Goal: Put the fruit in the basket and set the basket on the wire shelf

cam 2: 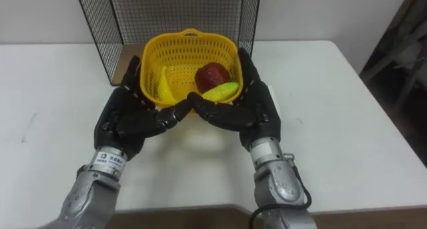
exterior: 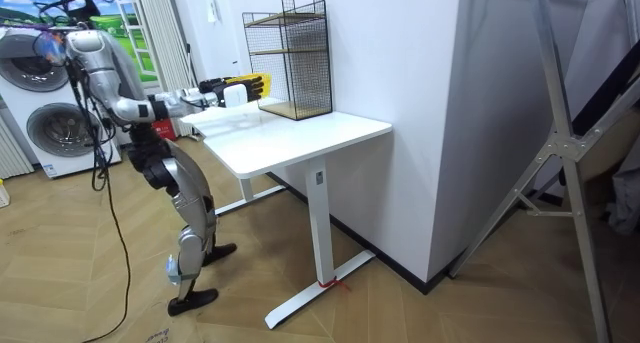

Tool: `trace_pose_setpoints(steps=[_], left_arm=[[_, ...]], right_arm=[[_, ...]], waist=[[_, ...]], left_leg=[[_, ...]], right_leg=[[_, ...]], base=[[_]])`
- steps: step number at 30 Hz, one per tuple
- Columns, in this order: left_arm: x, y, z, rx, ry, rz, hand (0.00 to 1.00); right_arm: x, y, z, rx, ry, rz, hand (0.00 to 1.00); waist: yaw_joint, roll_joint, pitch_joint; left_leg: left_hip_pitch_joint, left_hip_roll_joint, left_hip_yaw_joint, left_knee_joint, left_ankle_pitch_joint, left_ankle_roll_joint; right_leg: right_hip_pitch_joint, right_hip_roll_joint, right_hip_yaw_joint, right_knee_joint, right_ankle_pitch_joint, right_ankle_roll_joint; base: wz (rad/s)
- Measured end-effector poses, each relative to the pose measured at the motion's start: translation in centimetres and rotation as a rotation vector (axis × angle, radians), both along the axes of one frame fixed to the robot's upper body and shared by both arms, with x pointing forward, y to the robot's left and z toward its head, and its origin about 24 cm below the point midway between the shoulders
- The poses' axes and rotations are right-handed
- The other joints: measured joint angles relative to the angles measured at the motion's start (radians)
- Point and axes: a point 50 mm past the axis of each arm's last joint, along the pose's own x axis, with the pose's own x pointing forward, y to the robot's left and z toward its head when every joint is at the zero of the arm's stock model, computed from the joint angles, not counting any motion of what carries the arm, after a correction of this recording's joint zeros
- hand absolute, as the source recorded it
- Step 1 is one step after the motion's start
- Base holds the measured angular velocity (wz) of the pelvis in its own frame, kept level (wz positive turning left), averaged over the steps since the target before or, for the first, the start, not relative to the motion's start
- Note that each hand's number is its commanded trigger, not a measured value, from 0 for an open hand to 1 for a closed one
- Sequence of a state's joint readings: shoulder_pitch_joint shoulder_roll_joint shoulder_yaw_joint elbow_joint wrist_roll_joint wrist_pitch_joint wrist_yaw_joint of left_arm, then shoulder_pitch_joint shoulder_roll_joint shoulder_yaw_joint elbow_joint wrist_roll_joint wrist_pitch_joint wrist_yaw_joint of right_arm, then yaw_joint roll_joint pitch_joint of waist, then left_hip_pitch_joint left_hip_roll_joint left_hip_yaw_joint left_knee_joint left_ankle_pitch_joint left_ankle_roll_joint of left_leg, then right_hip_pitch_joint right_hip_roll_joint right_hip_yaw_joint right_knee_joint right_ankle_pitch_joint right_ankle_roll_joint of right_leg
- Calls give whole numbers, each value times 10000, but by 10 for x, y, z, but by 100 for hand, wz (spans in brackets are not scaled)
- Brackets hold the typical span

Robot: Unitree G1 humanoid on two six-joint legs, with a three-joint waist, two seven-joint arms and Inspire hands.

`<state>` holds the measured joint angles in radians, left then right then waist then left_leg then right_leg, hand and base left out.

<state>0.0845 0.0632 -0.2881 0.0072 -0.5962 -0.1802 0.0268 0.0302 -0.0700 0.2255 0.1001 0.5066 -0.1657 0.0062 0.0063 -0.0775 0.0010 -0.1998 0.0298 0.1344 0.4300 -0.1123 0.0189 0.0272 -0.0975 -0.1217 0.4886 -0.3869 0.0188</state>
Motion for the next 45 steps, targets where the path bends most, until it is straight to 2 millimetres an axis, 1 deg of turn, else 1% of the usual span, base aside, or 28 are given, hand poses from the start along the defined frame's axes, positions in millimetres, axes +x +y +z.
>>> trace_pose_setpoints(steps=[2,5,6,8,9,10,13,18,19,20,21,22,23,24,26,28,30,31,32,33,34,35,36,37,39,41,43,45], left_arm=[[-1,0,-1,22,39,-19,0],[-1,0,-1,25,34,-21,0],[-1,0,-1,34,44,-28,0],[-1,-1,-1,44,55,-70,0],[-1,-1,-1,38,59,-84,0],[-1,-1,-1,29,59,-92,0],[-1,-2,-1,30,39,-116,0],[1,-4,2,-54,-88,-137,0],[1,-4,2,-57,-94,-138,0],[1,-4,2,-43,-95,-138,0],[1,-4,3,-41,-103,-139,0],[1,-4,3,-55,-136,-141,0],[2,-4,3,-77,-130,-139,0],[2,-4,3,-74,-131,-140,0],[2,-4,3,-72,-122,-136,0],[2,-4,4,-65,-148,-96,0],[4,-4,6,-67,-218,-43,0],[4,-4,6,-67,-214,-53,0],[4,-4,6,-45,-220,-73,0],[4,-4,6,-45,-228,-75,0],[4,-4,7,-41,-244,-80,0],[7,-6,7,-39,-268,-118,0],[7,-6,8,-34,-271,-129,0],[9,-5,8,28,-289,-137,0],[11,-5,10,102,-288,-144,0],[11,-5,9,150,-133,-157,0],[12,-6,10,164,-156,-198,0],[14,-6,10,216,-101,-268,0]], right_arm=[[0,-1,1,-96,-51,40,0],[0,-1,1,-127,-68,52,0],[0,-1,1,-125,-53,57,0],[0,0,2,-123,-77,72,0],[0,0,2,-129,-87,76,0],[0,-1,3,-137,-120,80,0],[1,-1,6,-108,-266,51,0],[2,1,15,-166,-626,-53,0],[2,1,16,-195,-646,-58,0],[2,1,16,-232,-645,-80,0],[2,1,16,-246,-643,-86,0],[2,1,16,-278,-648,-95,0],[2,1,16,-284,-635,-109,0],[2,1,16,-302,-636,-111,0],[2,1,16,-358,-650,-117,0],[2,0,16,-411,-672,-112,0],[3,1,17,-431,-698,-109,0],[2,0,16,-478,-667,-123,0],[2,-1,16,-528,-661,-126,0],[2,-1,16,-537,-666,-127,0],[3,-1,16,-569,-681,-142,0],[4,-1,18,-581,-740,-175,0],[6,-1,19,-601,-762,-161,0],[8,-1,18,-625,-721,-137,0],[10,-1,18,-567,-660,-114,0],[11,-1,17,-553,-606,-157,0],[12,-2,18,-518,-601,-231,0],[12,-2,18,-466,-563,-277,0]], waist=[[-51,-1,11],[-69,64,44],[-92,73,50],[-178,80,54],[-219,83,58],[-252,65,69],[-286,3,137],[-275,-3,150],[-292,0,146],[-319,-19,145],[-319,-26,147],[-336,-38,155],[-357,-17,168],[-360,9,179],[-394,136,264],[-377,241,290],[-341,305,324],[-336,375,358],[-349,415,367],[-351,409,362],[-342,366,334],[-350,392,354],[-324,442,350],[-304,485,339],[-286,463,328],[-295,519,253],[-297,529,229],[-319,538,173]], left_leg=[[-41,-61,-73,199,-171,49],[-176,-122,-61,506,-535,101],[-180,-166,-58,528,-588,111],[-159,-286,-40,510,-701,189],[-145,-325,-31,497,-734,217],[-114,-443,-14,454,-766,252],[-66,-607,35,481,-945,357],[-219,-770,167,836,-1365,628],[-202,-818,184,887,-1460,734],[-138,-968,203,885,-1533,830],[-104,-1040,241,886,-1563,884],[2,-1226,279,884,-1634,1011],[169,-1353,321,889,-1713,1136],[248,-1399,315,886,-1755,1190],[688,-1461,263,689,-1866,1344],[861,-1453,215,531,-1908,1420],[929,-1418,214,411,-1925,1475],[1045,-1334,219,299,-1918,1495],[1143,-1261,217,187,-1912,1490],[1182,-1247,217,141,-1908,1484],[1230,-1253,231,99,-1913,1475],[1239,-1276,198,40,-1913,1468],[1226,-1256,199,-25,-1880,1431],[1212,-1175,211,-168,-1790,1404],[1227,-1050,246,-283,-1716,1367],[1469,-935,277,-487,-1699,1330],[1638,-889,294,-627,-1641,1292],[1817,-854,293,-785,-1573,1272]], right_leg=[[325,10,-151,-578,189,41],[323,-76,-178,-567,129,164],[336,-94,-178,-570,116,187],[365,-271,-214,-525,37,318],[388,-318,-215,-510,26,339],[390,-415,-212,-447,-18,418],[382,-604,-198,-278,-71,511],[46,-888,-182,556,-100,567],[-63,-1014,-163,904,-95,585],[-230,-1198,-111,1417,-51,661],[-349,-1305,-56,1732,-11,720],[-626,-1502,159,2442,111,770],[-936,-1623,429,3135,373,710],[-1062,-1639,555,3483,578,690],[-1445,-1611,901,4519,1631,573],[-1697,-1605,895,4849,1921,550],[-2063,-1459,830,4696,1383,585],[-2210,-1221,790,4207,1006,568],[-2260,-946,639,3338,818,562],[-2222,-810,607,2775,801,544],[-2094,-559,613,1549,895,493],[-1972,-377,570,767,1033,517],[-1878,-344,562,536,1102,556],[-1809,-208,562,173,1298,540],[-1710,-85,533,-187,1511,484],[-1377,52,500,-603,1723,445],[-1161,121,489,-856,1863,428],[-945,151,404,-1092,1983,402]], base=[[6],[1],[0],[7],[7],[4],[0],[4],[3],[4],[4],[5],[4],[4],[0],[-7],[-5],[0],[0],[0],[4],[0],[-5],[-12],[-12],[-11],[-6],[0]])
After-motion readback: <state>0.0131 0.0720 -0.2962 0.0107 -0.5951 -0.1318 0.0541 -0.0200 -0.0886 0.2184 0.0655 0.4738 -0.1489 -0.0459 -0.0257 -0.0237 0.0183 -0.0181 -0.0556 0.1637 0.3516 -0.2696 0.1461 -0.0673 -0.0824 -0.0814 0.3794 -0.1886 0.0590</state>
